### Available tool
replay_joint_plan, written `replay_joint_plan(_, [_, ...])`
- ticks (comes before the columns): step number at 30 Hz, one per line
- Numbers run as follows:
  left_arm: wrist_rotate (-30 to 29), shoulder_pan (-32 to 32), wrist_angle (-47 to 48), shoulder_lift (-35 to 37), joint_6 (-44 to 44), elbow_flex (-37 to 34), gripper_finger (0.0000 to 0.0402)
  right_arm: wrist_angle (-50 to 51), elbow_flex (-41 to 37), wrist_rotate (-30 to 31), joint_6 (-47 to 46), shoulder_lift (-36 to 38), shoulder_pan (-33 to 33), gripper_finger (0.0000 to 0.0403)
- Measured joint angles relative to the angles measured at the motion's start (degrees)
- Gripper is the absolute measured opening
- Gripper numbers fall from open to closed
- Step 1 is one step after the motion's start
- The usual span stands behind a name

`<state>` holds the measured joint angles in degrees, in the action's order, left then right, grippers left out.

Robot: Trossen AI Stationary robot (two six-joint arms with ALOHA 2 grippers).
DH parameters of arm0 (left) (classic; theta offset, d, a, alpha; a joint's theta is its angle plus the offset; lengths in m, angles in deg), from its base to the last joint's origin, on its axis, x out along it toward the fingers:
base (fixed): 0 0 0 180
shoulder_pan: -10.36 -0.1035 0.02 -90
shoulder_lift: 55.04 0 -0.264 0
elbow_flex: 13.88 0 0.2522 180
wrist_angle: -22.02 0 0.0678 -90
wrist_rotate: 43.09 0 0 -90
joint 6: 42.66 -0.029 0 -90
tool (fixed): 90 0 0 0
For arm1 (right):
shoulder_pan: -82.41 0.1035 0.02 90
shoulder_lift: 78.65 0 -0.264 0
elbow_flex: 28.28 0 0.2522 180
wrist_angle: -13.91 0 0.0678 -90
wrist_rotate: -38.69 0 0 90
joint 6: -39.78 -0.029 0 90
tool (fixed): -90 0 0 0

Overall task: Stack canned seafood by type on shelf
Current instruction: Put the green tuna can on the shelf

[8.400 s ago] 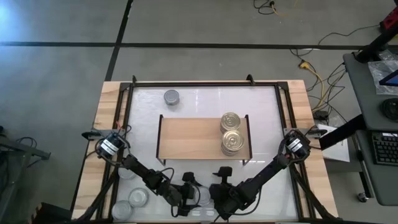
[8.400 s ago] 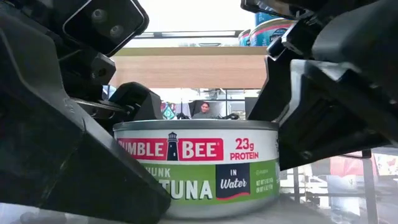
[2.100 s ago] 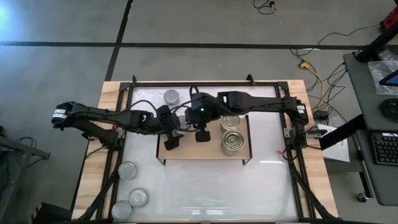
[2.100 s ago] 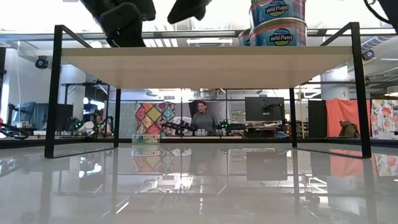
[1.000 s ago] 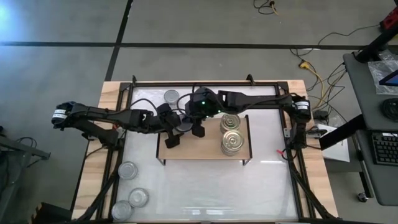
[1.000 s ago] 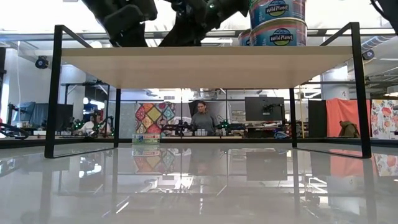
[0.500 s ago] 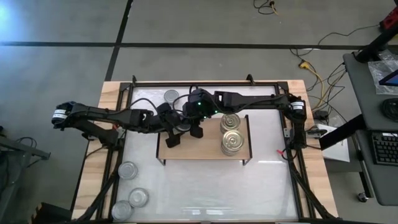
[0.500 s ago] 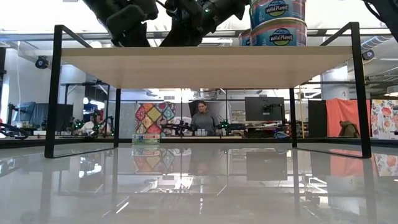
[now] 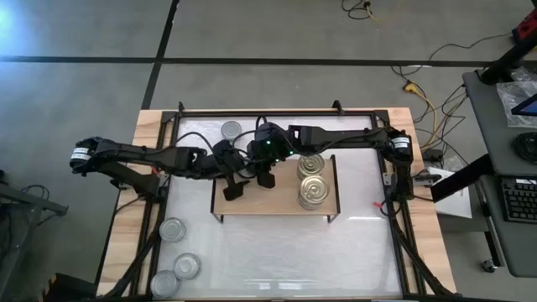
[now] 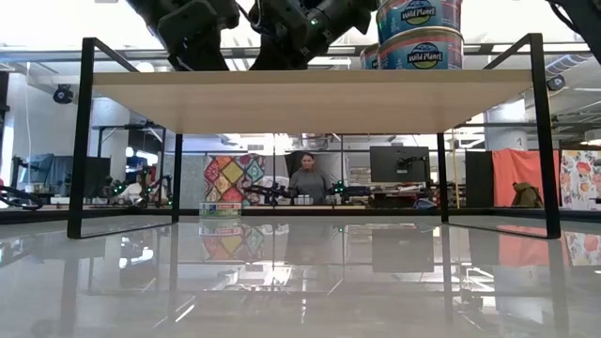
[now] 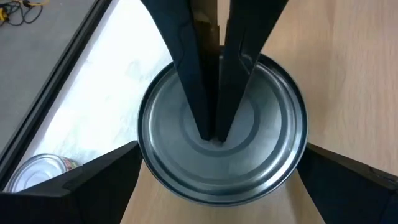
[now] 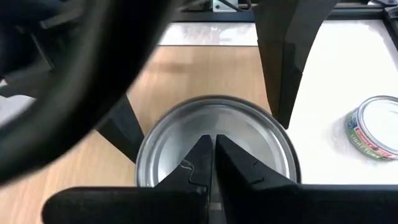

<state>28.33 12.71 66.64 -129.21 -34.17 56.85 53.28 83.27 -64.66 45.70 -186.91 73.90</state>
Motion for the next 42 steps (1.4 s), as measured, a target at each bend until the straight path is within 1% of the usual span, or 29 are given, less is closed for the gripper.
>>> replay_joint_plan(11, [-0.3,0.1,1.5,0.1,0.4,0.4,0.0398,0.0,0.0,0.0,0.1,0.0,0.0,0.0013])
replay_joint_plan(18, [-0.3,0.1,7.9,1.0,1.5,2.4,0.0398,-0.5,-0.3,0.0,0.1,0.0,0.0,0.0013])
replay_joint_plan(24, [-0.4,0.3,11.0,4.3,2.7,4.3,0.0398,-0.1,1.5,-0.1,-0.4,0.5,0.0,0.0013])
replay_joint_plan(27, [-0.5,0.3,8.2,6.7,2.7,4.6,0.0398,1.4,3.8,-0.1,-0.1,1.6,0.0,0.0013])
replay_joint_plan(29, [-0.6,0.3,3.8,7.5,2.5,4.1,0.0398,3.6,6.0,-0.1,0.1,2.0,0.0,0.0013])
replay_joint_plan(32, [-0.6,0.1,-2.2,6.6,1.8,3.5,0.0398,10.5,11.2,0.1,0.7,2.2,0.1,0.0013])
replay_joint_plan(34, [-0.6,-0.1,-3.6,4.7,0.1,3.4,0.0398,17.3,15.7,2.5,1.2,2.6,0.7,0.0013])
replay_joint_plan(38, [-0.4,-0.2,-4.3,1.3,-2.3,3.4,0.0396,30.5,23.3,14.9,2.2,4.2,3.8,0.0013])
replay_joint_plan(40, [-0.4,-0.2,-4.1,0.3,-3.2,3.6,0.0386,36.5,26.4,20.1,1.6,4.8,5.9,0.0013])
replay_joint_plan(42, [-0.4,-0.2,-3.9,0.0,-3.6,4.2,0.0365,40.6,29.0,23.9,0.4,5.5,8.0,0.0013])
